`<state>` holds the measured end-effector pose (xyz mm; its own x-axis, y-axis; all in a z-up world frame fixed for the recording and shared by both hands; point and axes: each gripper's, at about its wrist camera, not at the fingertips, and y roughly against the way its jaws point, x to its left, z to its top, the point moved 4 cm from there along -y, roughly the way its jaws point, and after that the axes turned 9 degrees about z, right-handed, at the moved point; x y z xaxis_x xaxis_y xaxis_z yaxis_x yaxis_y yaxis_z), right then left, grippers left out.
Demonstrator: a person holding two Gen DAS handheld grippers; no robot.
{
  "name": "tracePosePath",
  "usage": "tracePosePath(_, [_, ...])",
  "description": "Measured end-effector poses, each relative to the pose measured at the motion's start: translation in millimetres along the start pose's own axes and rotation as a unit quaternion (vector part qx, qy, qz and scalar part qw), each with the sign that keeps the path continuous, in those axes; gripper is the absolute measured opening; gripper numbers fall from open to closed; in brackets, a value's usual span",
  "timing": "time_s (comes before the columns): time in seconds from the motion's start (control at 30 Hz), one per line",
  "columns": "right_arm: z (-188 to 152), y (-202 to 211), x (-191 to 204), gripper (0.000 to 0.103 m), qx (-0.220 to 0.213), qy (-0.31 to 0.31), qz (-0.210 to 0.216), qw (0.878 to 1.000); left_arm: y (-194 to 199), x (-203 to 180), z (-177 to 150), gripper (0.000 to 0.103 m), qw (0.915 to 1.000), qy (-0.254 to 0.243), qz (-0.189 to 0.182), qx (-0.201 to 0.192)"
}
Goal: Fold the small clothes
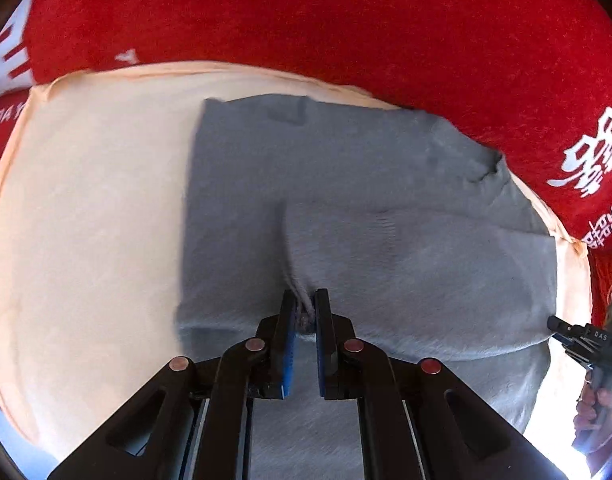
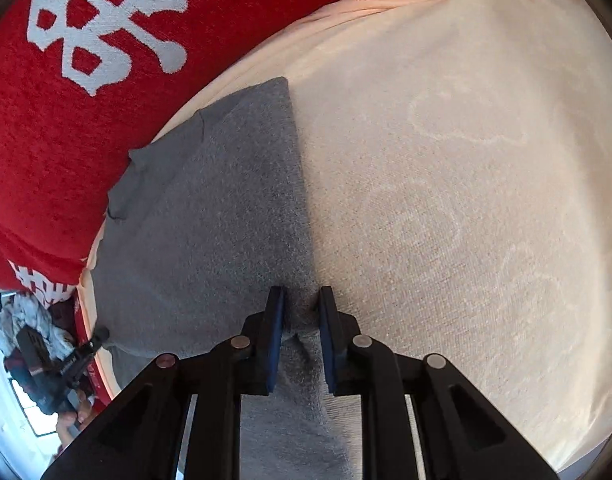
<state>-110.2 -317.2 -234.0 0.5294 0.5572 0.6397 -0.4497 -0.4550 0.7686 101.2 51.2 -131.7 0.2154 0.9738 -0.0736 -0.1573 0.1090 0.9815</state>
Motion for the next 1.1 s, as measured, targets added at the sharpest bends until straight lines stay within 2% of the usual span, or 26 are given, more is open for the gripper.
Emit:
tracePosePath(0.17, [-1.8,1.1,7.9,0.021,-0.003,0.011,-0.033,0.999,4.3,17.6,-10.4,0.009,0.9983,-0.009,0.058,0.001])
tracePosePath(0.3, [-8.9,10.2,25.3,0.022,-0.013,0.037,-0.071,0.997,13.3,16.8,-18.5,0.009,0.9967,-0.022,0.078,0.003])
tracePosePath(0.4, [-21.5,18.5,38.9,0.023,-0.01,0.048,-0.067,0.997,20.0,7.6,-27.0,0.009,0.9955,-0.04,0.086,0.007])
tracePosePath(0.47, [-30.2,21.9,44.2,0.029,-0.004,0.05,-0.063,0.997,23.2,0.5,-32.5,0.009,0.9954,-0.046,0.084,0.011])
tracePosePath(0.53, [-40.1,23.1,49.4,0.034,0.003,0.051,-0.058,0.997,26.1,-7.2,-39.1,0.056,0.9948,-0.051,0.087,0.014])
tracePosePath(0.57, [-45.1,23.5,51.6,0.034,0.007,0.051,-0.053,0.997,27.6,-9.2,-40.0,0.098,0.9944,-0.05,0.093,0.012])
tracePosePath(0.6, [-49.7,23.7,53.6,0.034,0.011,0.05,-0.05,0.997,32.4,-9.8,-42.1,0.103,0.9937,-0.047,0.102,0.001])
tracePosePath(0.63, [-54.7,22.2,56.5,0.034,0.015,0.049,-0.046,0.998,37.4,-11.6,-44.1,0.103,0.993,-0.048,0.108,-0.011])
tracePosePath(0.77, [-72.3,16.0,63.7,0.039,0.034,0.044,-0.034,0.998,36.6,-21.3,-53.6,0.103,0.9943,-0.055,0.09,0.016])
tracePosePath(0.87, [-85.4,13.1,69.0,0.042,0.047,0.05,-0.03,0.997,39.5,-26.1,-59.0,0.103,0.9929,-0.066,0.097,0.023])
tracePosePath(0.93, [-95.0,14.5,72.3,0.053,0.057,0.061,-0.031,0.996,41.1,-27.4,-61.6,0.103,0.9918,-0.071,0.102,0.028])
tracePosePath(0.97, [-98.5,14.4,73.7,0.055,0.061,0.066,-0.03,0.995,40.9,-27.5,-62.8,0.103,0.9916,-0.071,0.103,0.034])
tracePosePath(1.1, [-106.0,9.6,79.5,0.056,0.079,0.078,-0.023,0.994,37.1,-24.7,-69.1,0.103,0.9912,-0.064,0.102,0.056])
